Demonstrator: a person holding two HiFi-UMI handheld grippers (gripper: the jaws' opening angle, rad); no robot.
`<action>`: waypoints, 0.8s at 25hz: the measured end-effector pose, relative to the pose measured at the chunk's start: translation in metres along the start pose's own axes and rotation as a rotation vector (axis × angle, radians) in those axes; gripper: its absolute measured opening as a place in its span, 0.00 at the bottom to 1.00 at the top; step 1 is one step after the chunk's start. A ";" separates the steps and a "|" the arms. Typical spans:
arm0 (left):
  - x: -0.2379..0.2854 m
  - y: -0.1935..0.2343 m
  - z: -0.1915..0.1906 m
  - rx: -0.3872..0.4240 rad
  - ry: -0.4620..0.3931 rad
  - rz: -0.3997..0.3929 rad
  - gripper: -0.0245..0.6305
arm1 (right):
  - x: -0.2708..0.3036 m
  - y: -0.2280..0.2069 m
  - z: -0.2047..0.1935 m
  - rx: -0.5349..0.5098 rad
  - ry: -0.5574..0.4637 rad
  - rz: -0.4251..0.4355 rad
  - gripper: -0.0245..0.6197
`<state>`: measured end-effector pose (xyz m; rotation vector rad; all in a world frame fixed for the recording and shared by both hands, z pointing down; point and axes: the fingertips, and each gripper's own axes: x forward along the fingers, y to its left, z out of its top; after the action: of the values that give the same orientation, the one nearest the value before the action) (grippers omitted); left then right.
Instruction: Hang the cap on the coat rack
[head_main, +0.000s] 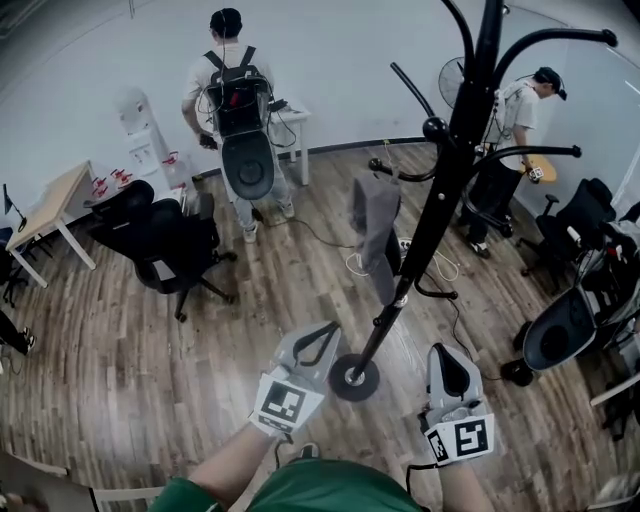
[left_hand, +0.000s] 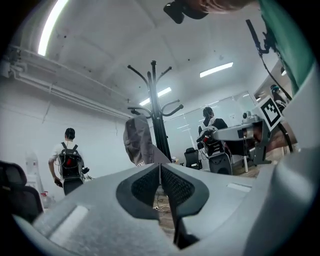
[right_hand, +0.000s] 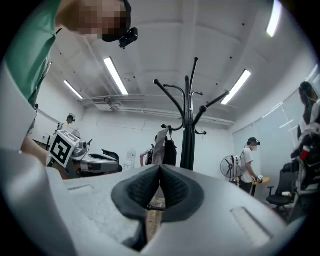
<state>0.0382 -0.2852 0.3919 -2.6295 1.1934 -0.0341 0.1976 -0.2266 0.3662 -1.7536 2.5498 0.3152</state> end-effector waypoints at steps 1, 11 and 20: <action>0.000 -0.001 0.003 0.018 -0.004 0.004 0.07 | 0.000 0.000 0.004 -0.018 -0.006 0.000 0.05; -0.002 -0.008 0.025 0.101 -0.032 0.013 0.06 | -0.004 0.002 0.015 -0.040 -0.023 0.009 0.05; -0.001 -0.011 0.032 0.127 -0.037 0.021 0.06 | -0.007 -0.001 0.015 -0.049 -0.026 0.015 0.05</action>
<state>0.0495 -0.2711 0.3638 -2.4967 1.1666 -0.0550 0.1996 -0.2172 0.3527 -1.7352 2.5597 0.4010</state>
